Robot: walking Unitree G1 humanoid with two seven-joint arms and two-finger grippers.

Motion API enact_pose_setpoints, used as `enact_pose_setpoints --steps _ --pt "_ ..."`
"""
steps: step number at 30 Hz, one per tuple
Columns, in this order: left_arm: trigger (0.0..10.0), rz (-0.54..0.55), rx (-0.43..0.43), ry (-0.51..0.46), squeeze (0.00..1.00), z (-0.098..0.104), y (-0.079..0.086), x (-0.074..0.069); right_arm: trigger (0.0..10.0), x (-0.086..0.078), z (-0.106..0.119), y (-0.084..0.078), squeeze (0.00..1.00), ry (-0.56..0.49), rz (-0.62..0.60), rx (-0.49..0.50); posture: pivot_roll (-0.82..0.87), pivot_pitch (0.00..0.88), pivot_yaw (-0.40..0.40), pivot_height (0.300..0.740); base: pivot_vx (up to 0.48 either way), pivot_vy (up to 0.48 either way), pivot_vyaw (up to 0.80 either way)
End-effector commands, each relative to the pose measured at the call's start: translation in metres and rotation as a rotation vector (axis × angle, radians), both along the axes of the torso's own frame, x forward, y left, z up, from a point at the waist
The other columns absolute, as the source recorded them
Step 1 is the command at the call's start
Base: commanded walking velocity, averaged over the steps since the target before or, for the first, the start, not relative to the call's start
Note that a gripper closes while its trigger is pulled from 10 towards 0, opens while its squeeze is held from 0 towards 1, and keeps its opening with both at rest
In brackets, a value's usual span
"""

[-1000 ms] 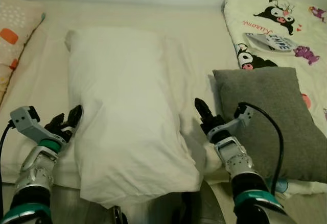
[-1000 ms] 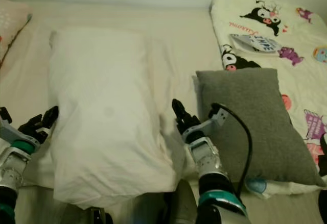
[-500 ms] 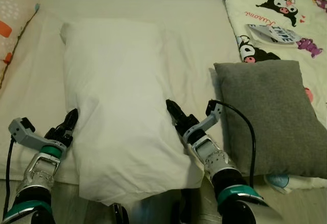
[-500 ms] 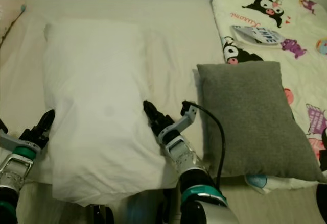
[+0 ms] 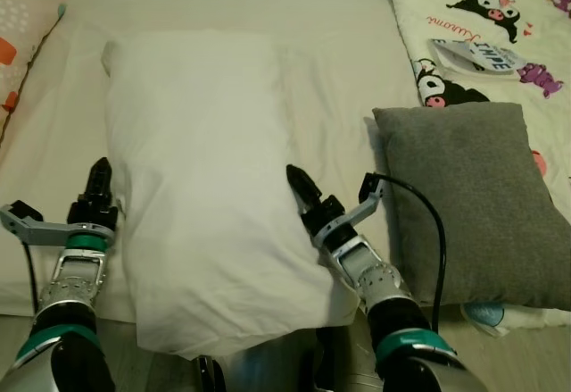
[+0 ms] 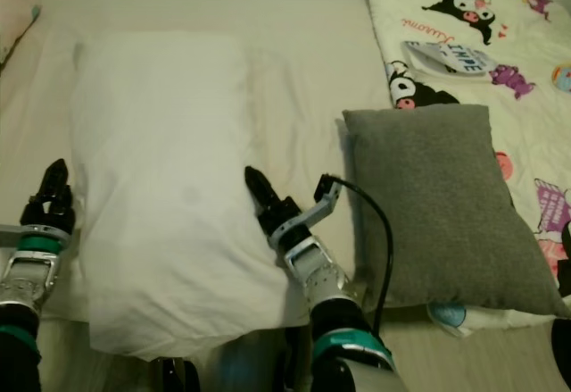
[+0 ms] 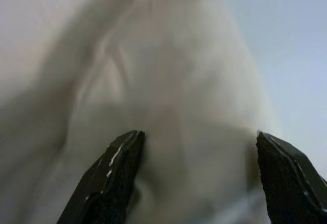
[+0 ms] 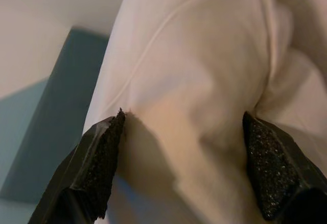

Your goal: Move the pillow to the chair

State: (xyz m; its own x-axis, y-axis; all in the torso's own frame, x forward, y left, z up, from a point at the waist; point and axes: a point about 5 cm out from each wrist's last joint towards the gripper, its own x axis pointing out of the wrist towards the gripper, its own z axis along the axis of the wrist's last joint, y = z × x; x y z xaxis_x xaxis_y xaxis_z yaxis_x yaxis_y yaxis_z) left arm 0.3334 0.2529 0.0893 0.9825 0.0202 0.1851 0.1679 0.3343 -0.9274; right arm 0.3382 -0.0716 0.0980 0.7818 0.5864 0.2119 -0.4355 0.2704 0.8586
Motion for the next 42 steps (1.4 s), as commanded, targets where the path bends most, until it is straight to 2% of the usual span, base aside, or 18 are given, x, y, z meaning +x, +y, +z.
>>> enact_pose_setpoints --steps 1,5,9,14,21,22,23,24,27,28,30,31,32,33,34,35,36,42 --pt "10.0 -0.083 0.030 0.057 1.00 -0.016 -0.011 -0.007 10.0 -0.015 -0.006 0.032 0.00 0.006 0.130 0.030 0.01 0.234 -0.003 0.595 0.000 0.000 0.00" --pt "10.0 -0.176 0.087 0.175 1.00 -0.041 -0.033 -0.017 10.0 -0.028 -0.007 0.047 0.00 -0.033 0.266 -0.006 0.00 0.234 -0.002 0.595 0.000 0.000 0.00" --pt "10.0 -0.164 0.109 0.213 1.00 -0.048 -0.032 -0.022 10.0 -0.029 -0.007 0.050 0.00 -0.040 0.287 -0.019 0.00 0.235 0.002 0.595 0.000 0.000 0.00" --pt "10.0 -0.068 0.043 0.222 1.00 -0.051 -0.011 -0.030 10.0 -0.033 -0.004 0.051 0.00 -0.042 0.304 -0.011 -0.01 0.243 0.006 0.595 0.000 0.000 0.00" --pt "10.0 -0.137 0.024 0.222 1.00 -0.055 -0.020 -0.033 10.0 -0.037 0.002 0.056 0.00 -0.067 0.345 0.008 -0.02 0.244 0.014 0.595 0.000 0.000 0.00" --pt "10.0 -0.188 0.064 0.237 0.74 -0.058 -0.031 -0.032 10.0 -0.039 0.003 0.059 0.00 -0.084 0.367 -0.003 -0.02 0.245 0.016 0.595 0.000 0.000 0.00" --pt "10.0 -0.188 0.064 0.237 0.74 -0.058 -0.031 -0.032 10.0 -0.039 0.003 0.059 0.00 -0.084 0.367 -0.003 -0.02 0.245 0.016 0.595 0.000 0.000 0.00" --pt "10.0 -0.221 0.094 0.246 0.00 -0.059 -0.038 -0.032 10.0 -0.041 0.004 0.061 0.00 -0.096 0.381 -0.011 -0.02 0.245 0.016 0.595 0.000 0.000 0.00" --pt "10.0 -0.273 0.075 0.228 0.00 -0.057 -0.053 -0.027 10.0 -0.049 0.006 0.067 0.00 -0.124 0.466 -0.019 -0.02 0.244 0.020 0.595 0.000 0.000 0.00" --pt "10.0 -0.298 0.052 0.203 0.00 -0.054 -0.059 -0.025 7.6 -0.054 0.007 0.071 0.00 -0.136 0.515 -0.022 -0.02 0.242 0.022 0.595 0.000 0.000 0.00" --pt "10.0 -0.319 0.036 0.185 0.00 -0.052 -0.065 -0.023 7.6 -0.059 0.007 0.074 0.00 -0.145 0.557 -0.027 -0.02 0.244 0.025 0.595 0.000 0.000 0.00" --pt "10.0 -0.344 0.022 0.171 0.00 -0.049 -0.070 -0.020 3.3 -0.063 0.007 0.077 0.00 -0.153 0.597 -0.038 -0.02 0.245 0.029 0.595 0.000 0.000 0.00" --pt "10.0 -0.368 0.019 0.159 0.00 -0.047 -0.075 -0.019 0.7 -0.068 0.006 0.079 0.00 -0.160 0.628 -0.049 -0.02 0.245 0.029 0.595 0.000 0.000 0.00" --pt "10.0 -0.382 0.017 0.152 0.00 -0.046 -0.077 -0.018 0.7 -0.070 0.006 0.080 0.00 -0.163 0.646 -0.056 -0.02 0.245 0.029 0.595 0.000 0.000 0.00" --pt "6.3 -0.392 0.023 0.156 0.00 -0.046 -0.080 -0.018 0.0 -0.072 0.006 0.081 0.00 -0.164 0.660 -0.062 -0.02 0.242 0.034 0.595 0.000 0.000 0.00" --pt "6.3 -0.392 0.023 0.156 0.00 -0.046 -0.080 -0.018 0.0 -0.072 0.006 0.081 0.00 -0.164 0.660 -0.062 -0.02 0.242 0.034 0.595 0.000 0.000 0.00" --pt "0.0 -0.393 0.030 0.160 0.00 -0.046 -0.080 -0.017 0.0 -0.073 0.004 0.082 0.00 -0.161 0.665 -0.068 -0.01 0.242 0.035 0.595 0.000 0.000 0.00" --pt "0.0 -0.391 0.044 0.161 0.00 -0.046 -0.077 -0.018 0.0 -0.074 -0.001 0.082 0.00 -0.146 0.668 -0.105 0.00 0.232 0.034 0.595 0.000 0.000 0.00"
